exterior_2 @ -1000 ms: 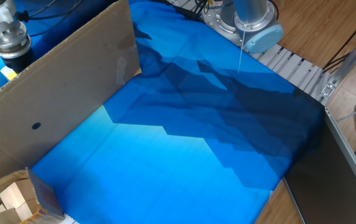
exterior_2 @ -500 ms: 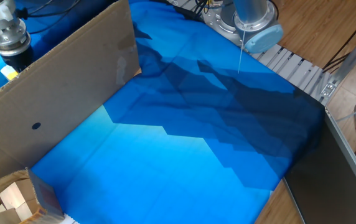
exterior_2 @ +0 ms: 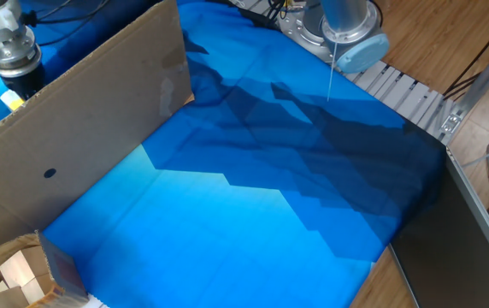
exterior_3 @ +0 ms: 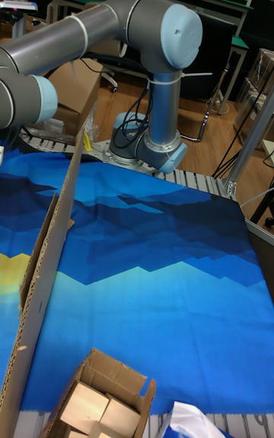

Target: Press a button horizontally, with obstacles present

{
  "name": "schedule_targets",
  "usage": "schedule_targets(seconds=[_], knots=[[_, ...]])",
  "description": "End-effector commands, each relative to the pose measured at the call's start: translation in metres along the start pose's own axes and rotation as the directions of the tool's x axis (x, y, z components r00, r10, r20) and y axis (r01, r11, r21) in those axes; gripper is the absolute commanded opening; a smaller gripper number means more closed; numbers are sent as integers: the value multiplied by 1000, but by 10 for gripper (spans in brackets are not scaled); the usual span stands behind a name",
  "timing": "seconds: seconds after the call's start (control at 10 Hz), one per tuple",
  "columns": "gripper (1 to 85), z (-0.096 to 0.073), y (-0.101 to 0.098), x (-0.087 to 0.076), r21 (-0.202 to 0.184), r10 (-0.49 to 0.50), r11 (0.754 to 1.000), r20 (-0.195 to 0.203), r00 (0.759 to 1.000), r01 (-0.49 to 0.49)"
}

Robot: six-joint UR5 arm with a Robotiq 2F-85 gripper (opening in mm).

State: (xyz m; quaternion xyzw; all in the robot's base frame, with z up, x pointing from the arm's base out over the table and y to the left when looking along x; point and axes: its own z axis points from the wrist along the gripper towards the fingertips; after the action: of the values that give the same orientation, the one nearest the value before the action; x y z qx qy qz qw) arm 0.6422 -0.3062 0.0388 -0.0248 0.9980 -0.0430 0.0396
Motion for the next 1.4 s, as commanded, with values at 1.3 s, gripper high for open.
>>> schedule_targets(seconds=[1.3], knots=[[10,-84,72,-9,-97,72,992,-78,994,-79]])
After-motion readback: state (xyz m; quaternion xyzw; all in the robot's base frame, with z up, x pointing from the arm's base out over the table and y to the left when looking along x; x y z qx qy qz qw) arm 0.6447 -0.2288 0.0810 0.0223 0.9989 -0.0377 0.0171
